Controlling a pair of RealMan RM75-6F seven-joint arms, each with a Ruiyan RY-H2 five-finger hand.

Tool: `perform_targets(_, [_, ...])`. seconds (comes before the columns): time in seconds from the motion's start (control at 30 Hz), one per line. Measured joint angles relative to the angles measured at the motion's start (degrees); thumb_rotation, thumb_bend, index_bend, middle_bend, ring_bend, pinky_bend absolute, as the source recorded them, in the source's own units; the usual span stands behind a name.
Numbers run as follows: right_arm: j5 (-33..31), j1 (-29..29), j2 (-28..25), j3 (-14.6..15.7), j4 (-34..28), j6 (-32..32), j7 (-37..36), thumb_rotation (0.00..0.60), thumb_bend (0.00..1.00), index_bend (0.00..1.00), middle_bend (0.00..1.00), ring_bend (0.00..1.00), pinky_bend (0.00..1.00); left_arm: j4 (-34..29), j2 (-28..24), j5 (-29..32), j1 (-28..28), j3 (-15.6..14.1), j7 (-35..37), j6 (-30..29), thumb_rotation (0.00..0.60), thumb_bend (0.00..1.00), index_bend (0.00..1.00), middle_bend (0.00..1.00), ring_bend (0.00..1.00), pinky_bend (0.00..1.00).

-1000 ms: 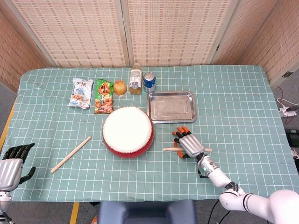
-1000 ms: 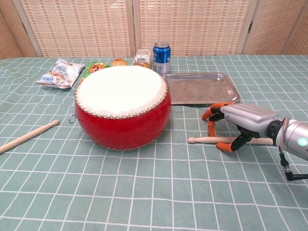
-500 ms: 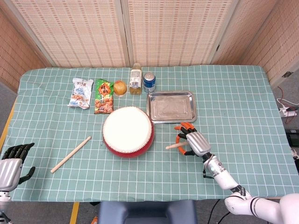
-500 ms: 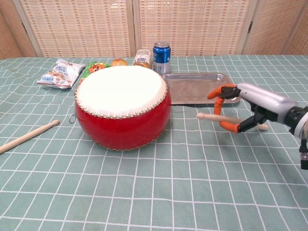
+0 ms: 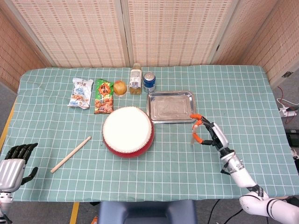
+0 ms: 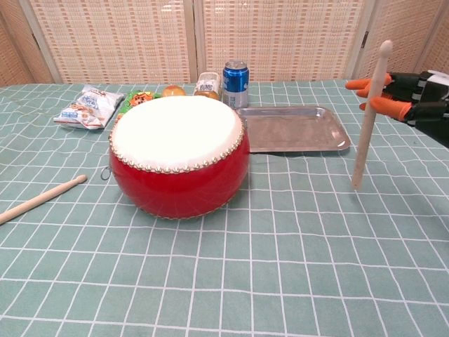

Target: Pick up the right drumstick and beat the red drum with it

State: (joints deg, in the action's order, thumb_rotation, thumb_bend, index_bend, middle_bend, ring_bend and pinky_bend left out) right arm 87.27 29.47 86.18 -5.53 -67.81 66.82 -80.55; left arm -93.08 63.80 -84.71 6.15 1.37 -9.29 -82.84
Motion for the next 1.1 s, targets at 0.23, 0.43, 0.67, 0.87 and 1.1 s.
perform_targets(0.23, [1.34, 0.79, 1.33, 0.77, 8.46, -1.42, -21.66, 0.6, 0.46, 0.57, 0.22, 0.14, 0.14, -0.31, -0.15, 0.31, -0.14, -0.24, -0.25, 0.34, 0.6, 0.3, 0.15, 0.16, 0.12, 0.13])
perform_targets(0.43, [2.68, 2.21, 4.3, 2.36, 17.31, -3.66, -32.67, 0.6, 0.46, 0.53, 0.22, 0.15, 0.17, -0.29, -0.25, 0.37, -0.24, -0.33, -0.18, 0.37, 0.6, 0.3, 0.15, 0.16, 0.12, 0.13])
perform_targets(0.67, [4.94, 3.18, 7.15, 4.9, 23.9, -3.7, -39.26, 0.6, 0.42, 0.46, 0.23, 0.2, 0.23, -0.2, -0.2, 0.33, -0.27, -0.35, -0.1, 0.37, 0.6, 0.3, 0.15, 0.16, 0.12, 0.13])
perform_targets(0.87, [6.23, 3.33, 8.46, 6.73, 27.64, -2.24, -43.0, 0.6, 0.37, 0.43, 0.24, 0.26, 0.28, -0.15, -0.14, 0.3, -0.19, -0.43, -0.11, 0.65, 0.6, 0.3, 0.15, 0.16, 0.12, 0.13])
perform_targets(1.1, [7.5, 2.46, 9.31, 8.42, 29.92, 1.05, -43.78, 0.6, 0.35, 0.46, 0.29, 0.3, 0.34, -0.01, -0.02, 0.39, -0.05, -0.44, -0.05, 0.99, 0.6, 0.3, 0.15, 0.16, 0.12, 0.12])
